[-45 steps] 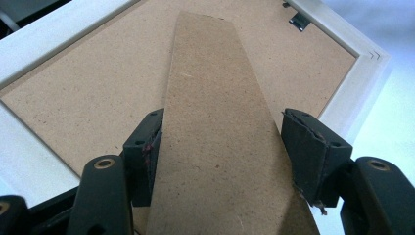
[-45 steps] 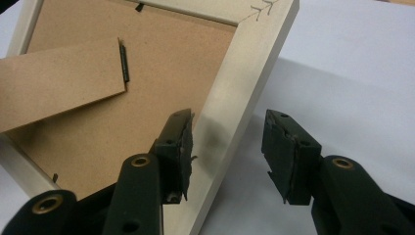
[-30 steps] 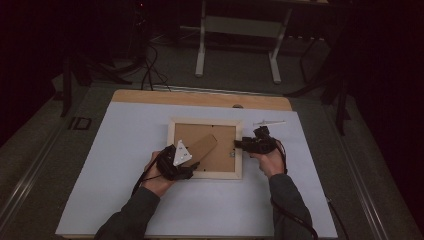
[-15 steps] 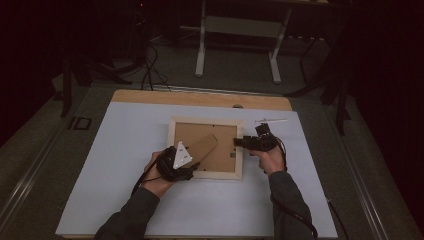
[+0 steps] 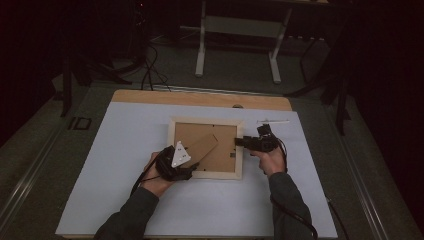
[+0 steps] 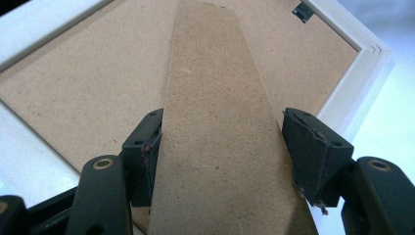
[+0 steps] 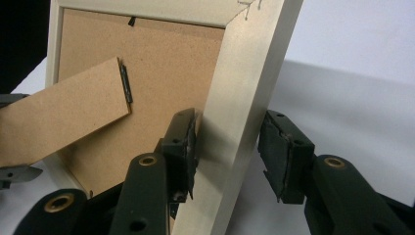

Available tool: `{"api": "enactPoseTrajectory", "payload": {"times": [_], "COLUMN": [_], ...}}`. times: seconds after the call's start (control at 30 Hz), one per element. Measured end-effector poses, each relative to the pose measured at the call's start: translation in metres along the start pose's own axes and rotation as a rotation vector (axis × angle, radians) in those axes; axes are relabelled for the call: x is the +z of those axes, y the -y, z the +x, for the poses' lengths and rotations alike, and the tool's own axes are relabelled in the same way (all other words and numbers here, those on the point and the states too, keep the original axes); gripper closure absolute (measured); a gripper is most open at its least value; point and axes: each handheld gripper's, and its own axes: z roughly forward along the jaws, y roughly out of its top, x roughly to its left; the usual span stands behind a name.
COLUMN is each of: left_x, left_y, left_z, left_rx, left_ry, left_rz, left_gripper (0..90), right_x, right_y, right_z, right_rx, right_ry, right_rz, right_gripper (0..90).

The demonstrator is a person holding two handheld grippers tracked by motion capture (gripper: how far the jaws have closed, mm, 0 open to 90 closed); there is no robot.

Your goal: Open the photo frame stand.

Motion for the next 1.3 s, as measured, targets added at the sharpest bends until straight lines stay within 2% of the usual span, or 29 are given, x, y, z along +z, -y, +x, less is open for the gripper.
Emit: {"api": "enactPoseTrajectory", "payload": {"times": [0.2, 0.4, 0.53, 0.57, 0.6, 0.63, 0.8, 0.9, 0.93, 0.97, 1.13, 1.3], "left_x": [0.002, 0.004, 0.005, 0.005, 0.004, 0.004, 0.002, 0.001, 0.0, 0.0, 0.002, 0.004], "left_y": [0.002, 0.003, 0.003, 0.003, 0.003, 0.003, 0.004, 0.003, 0.003, 0.002, 0.0, -0.002], "left_z": [0.005, 0.008, 0.013, 0.013, 0.015, 0.015, 0.027, 0.031, 0.035, 0.037, 0.041, 0.043], "left_rx": [-0.031, -0.064, -0.117, -0.117, -0.142, -0.142, -0.282, -0.322, -0.36, -0.378, -0.423, -0.437], "left_ry": [0.037, 0.067, 0.113, 0.113, 0.141, 0.141, 0.252, 0.276, 0.313, 0.33, 0.36, 0.371], "left_rz": [0.007, 0.02, 0.033, 0.033, 0.032, 0.032, 0.007, -0.006, -0.014, -0.011, 0.033, 0.071], "left_gripper": [37.0, 33.1, 33.3, 34.2, 34.9, 35.4, 37.5, 39.5, 41.8, 42.4, 45.4, 47.5], "right_x": [0.0, -0.001, -0.001, -0.001, -0.001, -0.001, -0.001, -0.001, -0.002, -0.002, -0.002, -0.002], "right_y": [0.002, 0.002, 0.002, 0.002, 0.002, 0.002, 0.002, 0.002, 0.002, 0.002, 0.002, 0.002], "right_z": [0.001, 0.002, 0.003, 0.003, 0.003, 0.003, 0.003, 0.004, 0.004, 0.004, 0.004, 0.004], "right_rx": [0.016, 0.009, 0.01, 0.01, 0.01, 0.01, 0.009, 0.009, 0.007, 0.007, 0.003, 0.002], "right_ry": [0.002, 0.008, 0.008, 0.008, 0.009, 0.009, 0.01, 0.01, 0.011, 0.013, 0.013, 0.014], "right_rz": [-0.014, -0.019, -0.022, -0.022, -0.025, -0.024, -0.023, -0.025, -0.025, -0.025, -0.026, -0.027], "right_gripper": [58.4, 58.7, 58.8, 58.8, 58.8, 58.8, 58.8, 58.8, 58.8, 58.9, 58.9, 58.8]}}
